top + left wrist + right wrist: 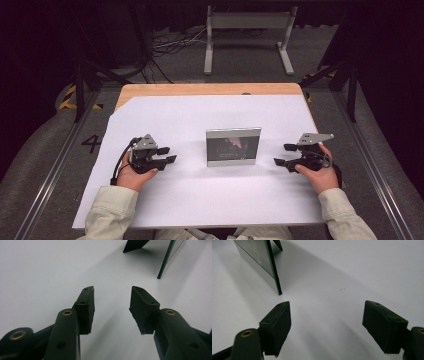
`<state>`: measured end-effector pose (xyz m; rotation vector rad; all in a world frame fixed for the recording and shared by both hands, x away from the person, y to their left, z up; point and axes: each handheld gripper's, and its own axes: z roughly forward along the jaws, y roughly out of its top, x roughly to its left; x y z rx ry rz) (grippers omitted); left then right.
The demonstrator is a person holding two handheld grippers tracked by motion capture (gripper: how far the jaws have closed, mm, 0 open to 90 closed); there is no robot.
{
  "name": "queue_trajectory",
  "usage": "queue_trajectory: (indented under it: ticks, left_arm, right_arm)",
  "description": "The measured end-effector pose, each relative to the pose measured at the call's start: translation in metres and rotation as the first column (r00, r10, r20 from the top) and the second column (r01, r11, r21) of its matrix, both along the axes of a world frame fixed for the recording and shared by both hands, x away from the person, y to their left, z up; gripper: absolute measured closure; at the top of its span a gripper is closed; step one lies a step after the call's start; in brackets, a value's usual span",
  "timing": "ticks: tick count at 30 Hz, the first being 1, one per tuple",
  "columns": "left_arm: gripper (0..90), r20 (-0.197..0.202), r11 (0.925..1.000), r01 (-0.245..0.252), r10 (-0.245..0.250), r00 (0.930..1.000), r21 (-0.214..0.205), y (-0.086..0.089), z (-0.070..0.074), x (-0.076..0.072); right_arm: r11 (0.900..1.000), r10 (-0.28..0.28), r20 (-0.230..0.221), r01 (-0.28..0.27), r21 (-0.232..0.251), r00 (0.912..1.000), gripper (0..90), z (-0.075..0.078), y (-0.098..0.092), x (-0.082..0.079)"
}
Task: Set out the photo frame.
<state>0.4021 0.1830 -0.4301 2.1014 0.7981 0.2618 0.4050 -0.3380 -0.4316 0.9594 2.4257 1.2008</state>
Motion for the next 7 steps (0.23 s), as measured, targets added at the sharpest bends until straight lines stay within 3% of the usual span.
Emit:
queue_trajectory:
  ticks: [7]
  left_arm:
    - [51.3, -0.011, 0.9999, -0.01, 0.01, 0.9999, 0.009, 0.0006, -0.002, 0.0021]
  right_arm:
    - [0.9999, -0.006, 0.003, 0.006, 0.009, 1.0, 23.3, 0.0003, -0.0016, -0.0003]
